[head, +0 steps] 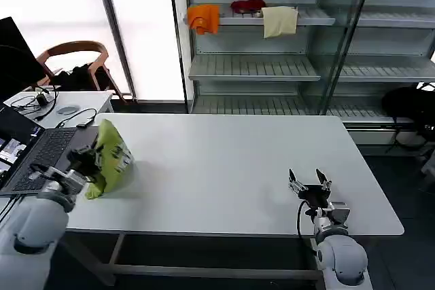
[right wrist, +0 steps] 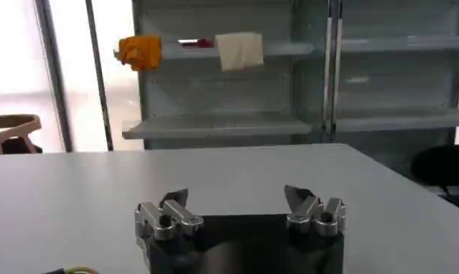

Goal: Fold and organize the clothes.

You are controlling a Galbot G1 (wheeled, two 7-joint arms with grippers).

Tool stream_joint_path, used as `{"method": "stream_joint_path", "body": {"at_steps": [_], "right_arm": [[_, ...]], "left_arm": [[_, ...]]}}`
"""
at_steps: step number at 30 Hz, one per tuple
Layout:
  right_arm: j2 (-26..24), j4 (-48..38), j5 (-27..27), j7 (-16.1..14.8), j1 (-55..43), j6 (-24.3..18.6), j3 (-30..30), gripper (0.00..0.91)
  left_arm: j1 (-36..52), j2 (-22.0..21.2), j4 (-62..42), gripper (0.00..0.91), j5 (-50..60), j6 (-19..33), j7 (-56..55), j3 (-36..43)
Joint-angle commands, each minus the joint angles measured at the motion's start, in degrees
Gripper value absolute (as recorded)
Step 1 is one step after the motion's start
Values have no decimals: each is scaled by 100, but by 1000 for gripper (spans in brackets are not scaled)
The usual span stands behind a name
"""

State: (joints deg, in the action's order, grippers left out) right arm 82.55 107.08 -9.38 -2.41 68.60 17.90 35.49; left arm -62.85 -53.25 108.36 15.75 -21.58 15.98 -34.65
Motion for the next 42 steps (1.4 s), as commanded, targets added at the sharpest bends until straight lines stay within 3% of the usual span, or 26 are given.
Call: {"method": "stream_joint_path", "body": {"at_steps": [1, 5, 6, 7, 8, 10, 14, 20, 23, 28, 30, 33, 36, 40, 42], "right_arm": [[-19, 0, -14, 10, 88, -50, 47, 907], [-10, 52, 11, 14, 135, -38, 23, 907], [-4, 61, 17, 16, 137, -30, 8, 907], [2, 79, 28, 16, 134, -14, -11, 907], [9, 91, 39, 19, 131, -1, -30, 907], [30, 147, 69, 17, 114, 63, -95, 907], [116, 326, 94, 13, 1, 315, -330, 907], [314, 436, -140, 146, -313, 1032, -886, 907], [466, 329, -587, 433, -580, 1529, -1321, 907], [605, -53, -1584, 1009, -1112, 1541, -2160, 907], [651, -226, -2379, 1505, -1447, 1543, -2624, 907], [729, -356, -2957, 1753, -1745, 1550, -3078, 907], [897, -587, -3764, 2383, -2077, 1555, -3565, 907], [1089, -844, -4024, 2526, -2191, 1560, -3665, 907], [1115, -1015, -4077, 2439, -2193, 1561, -3745, 907]], "left_arm": [[-47, -791, 34, 50, 1234, -20, 147, 1397], [267, -978, 74, 91, 331, -404, -147, 1656], [357, -1030, 88, 252, -83, -552, -284, 1709], [419, -1079, 120, 655, -325, -727, -330, 1773], [479, -1114, 135, 907, -663, -804, -450, 1859], [536, -1258, 217, 907, -1082, -1140, -609, 1981], [548, -1526, 209, 907, -1308, -1155, -831, 2335], [533, -1932, 165, 907, -1742, -1155, -1183, 2764], [537, -1990, 332, 907, -2118, -1154, -1253, 2716], [453, -1728, 710, 907, -2361, -1148, -1238, 2137], [301, -1632, 783, 907, -2485, -1143, -1233, 1680], [149, -1505, 739, 907, -2693, -1141, -1286, 1196], [-1, -1429, 637, 907, -2877, -1069, -1362, 717], [-160, -1436, 577, 907, -2979, -1038, -1369, 406], [-259, -1442, 550, 907, -2979, -996, -1370, 337]]}}
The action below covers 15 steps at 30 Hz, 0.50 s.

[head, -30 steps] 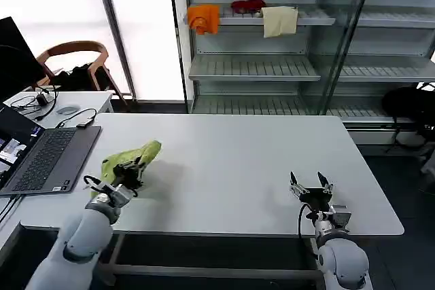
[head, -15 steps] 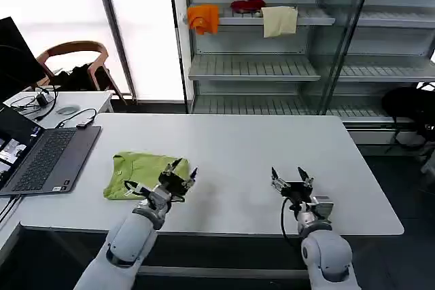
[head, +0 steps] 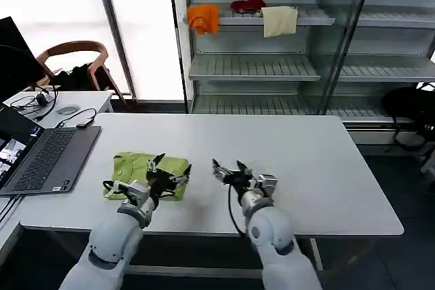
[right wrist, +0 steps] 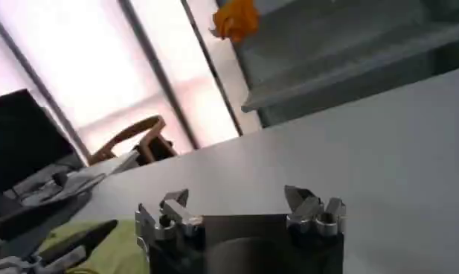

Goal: Fold and organize the clothes.

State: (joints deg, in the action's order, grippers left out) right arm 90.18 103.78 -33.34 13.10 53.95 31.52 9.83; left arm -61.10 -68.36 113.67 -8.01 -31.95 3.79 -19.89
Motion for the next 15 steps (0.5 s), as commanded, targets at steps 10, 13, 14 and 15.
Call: {"method": "stream_joint_path", "body": {"at_steps": [10, 13, 14, 15], "right_arm": [[482, -1046, -1579, 807, -672, 196, -1282, 907], [482, -1107, -1418, 849, -663, 187, -1196, 907], [482, -1118, -1413, 834, -654, 187, -1145, 907], [482, -1123, -1414, 817, -652, 188, -1145, 907]], "left_arm": [[-471, -79, -60, 907, -595, 71, -219, -1172], [-484, -93, -55, 907, -600, 68, -234, -1181], [-489, -94, -49, 907, -599, 68, -236, -1182], [-493, -94, -44, 907, -601, 68, -237, -1185]]}}
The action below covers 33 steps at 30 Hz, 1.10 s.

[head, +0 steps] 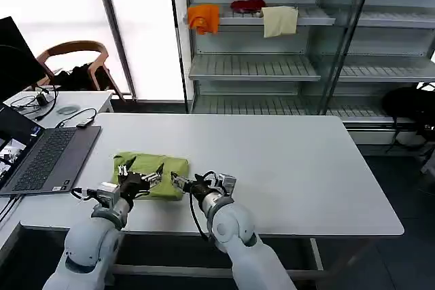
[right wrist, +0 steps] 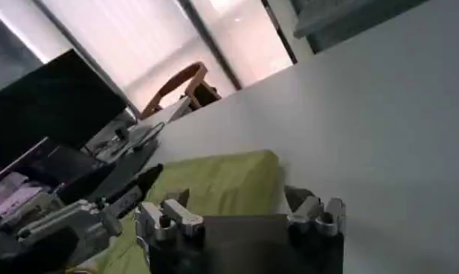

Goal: Fold and organize the clothes.

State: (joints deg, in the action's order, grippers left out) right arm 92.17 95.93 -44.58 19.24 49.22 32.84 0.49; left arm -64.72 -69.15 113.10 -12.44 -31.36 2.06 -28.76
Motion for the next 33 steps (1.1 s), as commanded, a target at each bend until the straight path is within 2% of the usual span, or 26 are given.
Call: {"method": "stream_joint_path", "body": {"at_steps": [1, 2, 3, 4, 5, 6, 8, 19, 28, 33], "right_arm": [[283, -357, -289, 162, -181, 57, -223, 907], [283, -391, -275, 110, -178, 60, -221, 907], [283, -405, -255, 68, -176, 61, -217, 766], [283, -418, -241, 25, -173, 61, -211, 725], [283, -432, -184, -132, -152, 61, -187, 574], [283, -432, -172, -166, -146, 61, -179, 272], [283, -420, -164, -237, -134, 63, -184, 0], [283, -396, 8, -357, -80, 45, -111, 0], [283, -237, 24, -250, -71, 36, -27, 0], [128, 29, -2, -154, 60, 36, 318, 0]], "left_arm": [[-136, -15, 20, 907, -161, 9, -64, -303], [-136, -16, 23, 907, -162, 11, -68, -309], [-139, -16, 23, 907, -162, 10, -74, -312], [-145, -17, 31, 907, -164, 12, -77, -319], [-156, -17, 41, 907, -166, 12, -82, -326], [-167, -15, 53, 907, -167, 14, -83, -328], [-189, -18, 69, 907, -165, 19, -95, -331], [-212, -79, 119, 907, -163, 27, -144, -317], [-208, -101, 30, 907, -161, 126, -143, -316], [-173, -98, -15, 907, -160, 153, -144, -328]]}}
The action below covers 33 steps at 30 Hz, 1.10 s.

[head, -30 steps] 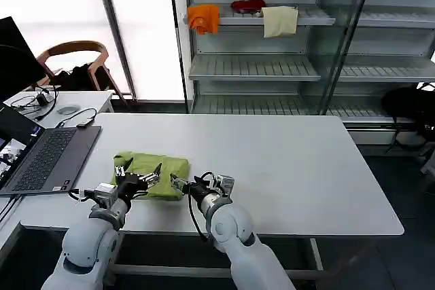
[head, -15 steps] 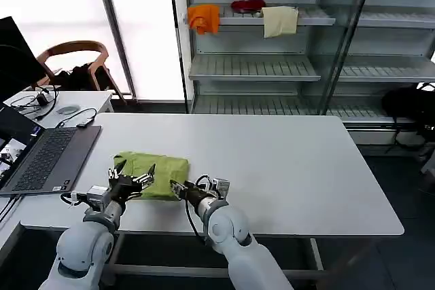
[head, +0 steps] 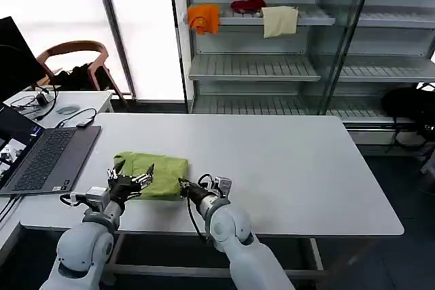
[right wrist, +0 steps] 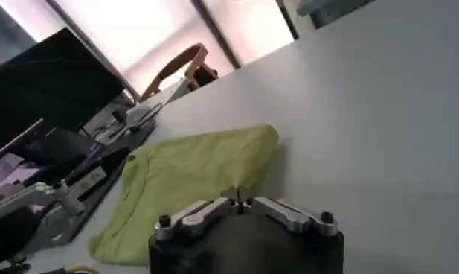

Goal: Fold and organize the clothes.

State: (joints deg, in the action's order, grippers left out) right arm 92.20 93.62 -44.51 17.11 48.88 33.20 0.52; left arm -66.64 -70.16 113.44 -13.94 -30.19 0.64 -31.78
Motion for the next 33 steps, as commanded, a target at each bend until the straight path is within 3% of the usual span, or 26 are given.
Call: {"method": "stream_joint_path", "body": {"at_steps": [1, 10, 16, 17, 18, 23, 28, 33], "right_arm": [[104, 280, -12, 72, 104, 1, 330, 0], [-670, 984, -311, 18, 465, 11, 1121, 0], [-1371, 1249, -463, -287, 801, 13, 1196, 0], [-1308, 1215, -357, -409, 854, 18, 1176, 262], [-1239, 1184, -254, -465, 856, 16, 1161, 907], [-716, 721, 50, -648, 515, 11, 802, 907], [-336, 174, 369, -505, 124, 17, 461, 907], [-233, -53, 364, -643, -35, 13, 283, 907]], "left_arm": [[22, 3, -53, 907, -11, 36, -2, -28], [56, -28, -99, 907, -2, 59, -6, 13], [74, -49, -169, 907, 4, 96, -6, 19], [78, -57, -190, 907, 6, 103, -6, 21], [83, -62, -196, 907, 10, 103, -7, 23], [117, -78, -162, 907, 22, 86, -6, 66], [132, -91, -150, 907, 30, 74, -6, 59], [119, -93, -163, 907, 28, 83, 0, 66]]}}
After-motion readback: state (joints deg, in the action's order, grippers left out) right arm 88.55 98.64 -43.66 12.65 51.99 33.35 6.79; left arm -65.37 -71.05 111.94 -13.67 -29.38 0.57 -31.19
